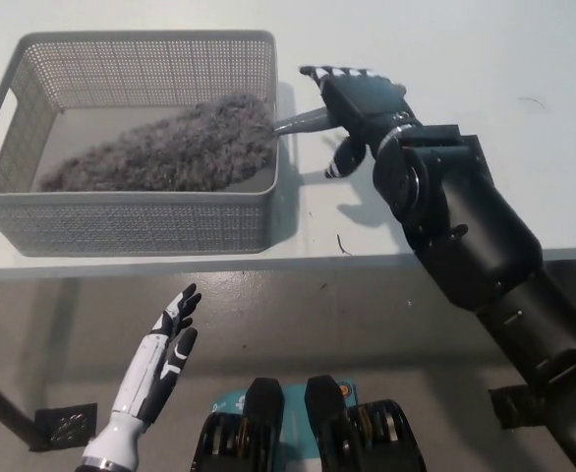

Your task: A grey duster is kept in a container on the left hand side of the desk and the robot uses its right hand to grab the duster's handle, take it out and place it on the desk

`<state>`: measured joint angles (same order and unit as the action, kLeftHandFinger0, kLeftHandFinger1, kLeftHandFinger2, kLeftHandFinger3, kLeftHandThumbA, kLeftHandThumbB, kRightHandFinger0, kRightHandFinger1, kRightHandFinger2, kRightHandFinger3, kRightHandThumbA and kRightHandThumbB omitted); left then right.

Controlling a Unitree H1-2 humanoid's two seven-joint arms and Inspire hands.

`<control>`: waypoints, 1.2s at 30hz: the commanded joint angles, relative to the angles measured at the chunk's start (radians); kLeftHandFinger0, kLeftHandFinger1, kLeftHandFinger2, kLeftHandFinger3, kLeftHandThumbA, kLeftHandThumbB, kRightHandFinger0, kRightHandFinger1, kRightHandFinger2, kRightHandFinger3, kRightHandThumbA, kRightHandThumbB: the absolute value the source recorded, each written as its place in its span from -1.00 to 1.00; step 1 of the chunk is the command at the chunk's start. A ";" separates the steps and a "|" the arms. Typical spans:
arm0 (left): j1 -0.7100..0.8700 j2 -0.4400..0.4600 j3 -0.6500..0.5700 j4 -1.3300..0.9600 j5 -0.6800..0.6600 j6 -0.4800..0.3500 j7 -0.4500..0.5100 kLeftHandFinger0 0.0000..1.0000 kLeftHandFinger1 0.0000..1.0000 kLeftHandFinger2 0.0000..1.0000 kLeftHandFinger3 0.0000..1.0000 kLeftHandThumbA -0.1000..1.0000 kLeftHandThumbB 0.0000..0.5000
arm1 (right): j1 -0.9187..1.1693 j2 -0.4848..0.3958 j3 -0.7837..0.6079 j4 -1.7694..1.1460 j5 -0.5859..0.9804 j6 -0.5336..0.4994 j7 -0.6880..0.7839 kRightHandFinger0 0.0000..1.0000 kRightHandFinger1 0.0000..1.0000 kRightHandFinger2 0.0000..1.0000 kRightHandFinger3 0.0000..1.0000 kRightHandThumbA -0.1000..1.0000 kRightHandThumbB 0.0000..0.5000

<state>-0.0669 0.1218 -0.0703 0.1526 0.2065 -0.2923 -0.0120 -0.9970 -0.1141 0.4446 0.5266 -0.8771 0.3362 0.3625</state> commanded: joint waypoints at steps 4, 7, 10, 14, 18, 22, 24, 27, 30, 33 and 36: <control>0.007 -0.003 -0.018 -0.008 0.007 -0.019 -0.002 1.00 1.00 1.00 1.00 1.00 -1.00 | -0.059 -0.013 0.020 0.098 -0.010 -0.037 -0.121 1.00 1.00 1.00 1.00 1.00 0.94; 0.013 -0.006 -0.024 -0.007 0.003 -0.022 -0.002 1.00 1.00 1.00 1.00 1.00 -1.00 | -0.076 0.026 -0.007 0.239 -0.034 -0.116 -0.515 1.00 0.95 0.94 1.00 0.41 0.87; 0.019 -0.006 -0.027 -0.017 0.001 -0.011 -0.007 1.00 1.00 1.00 1.00 0.99 -1.00 | -0.086 0.058 -0.058 0.337 0.004 -0.245 -0.834 -0.92 -0.86 -0.64 -0.54 -0.55 0.03; 0.009 -0.006 -0.026 -0.013 -0.012 -0.012 -0.013 1.00 1.00 1.00 1.00 0.94 -1.00 | -0.098 0.102 -0.163 0.327 0.109 -0.348 -0.930 -1.00 -0.82 -0.12 0.09 -0.83 -0.73; 0.005 -0.002 -0.029 -0.017 -0.008 -0.006 -0.016 1.00 1.00 1.00 1.00 0.89 -1.00 | -0.093 0.139 -0.258 0.299 0.211 -0.436 -0.954 -1.00 -0.79 -0.12 -0.08 -0.59 -0.78; 0.006 0.000 -0.030 -0.022 -0.010 -0.001 -0.020 1.00 1.00 1.00 1.00 0.87 -1.00 | -0.093 0.165 -0.341 0.280 0.298 -0.492 -0.932 -1.00 -1.00 -0.60 -0.72 -0.66 -0.77; 0.011 0.006 -0.032 -0.025 -0.009 0.000 -0.024 1.00 1.00 1.00 1.00 0.85 -1.00 | -0.085 0.184 -0.388 0.259 0.336 -0.490 -0.921 -1.00 -1.00 -0.74 -0.96 -0.56 -0.80; 0.015 0.008 -0.035 -0.026 -0.004 -0.002 -0.022 1.00 1.00 1.00 1.00 0.81 -1.00 | -0.081 0.217 -0.468 0.230 0.403 -0.474 -0.899 -1.00 -1.00 -0.67 -0.97 -0.45 -0.73; 0.015 0.009 -0.038 -0.023 -0.001 -0.004 -0.019 1.00 1.00 1.00 1.00 0.74 -1.00 | -0.078 0.238 -0.529 0.186 0.456 -0.441 -0.853 -1.00 -1.00 -0.64 -1.00 -0.29 -0.79; 0.016 0.006 -0.042 -0.021 0.004 0.001 -0.015 1.00 1.00 1.00 1.00 0.76 -1.00 | -0.081 0.255 -0.598 0.154 0.517 -0.450 -0.815 -1.00 -1.00 -0.62 -0.98 -0.55 -0.81; 0.017 0.002 -0.042 -0.017 0.003 -0.002 -0.010 1.00 1.00 1.00 1.00 0.78 -1.00 | -0.089 0.264 -0.647 0.127 0.562 -0.470 -0.782 -1.00 -1.00 -0.35 -0.59 -0.79 -0.92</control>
<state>-0.0541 0.1159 -0.1068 0.1566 0.2070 -0.2853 -0.0124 -0.9375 0.0741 0.0274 0.7872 -0.6537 0.1227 -0.1393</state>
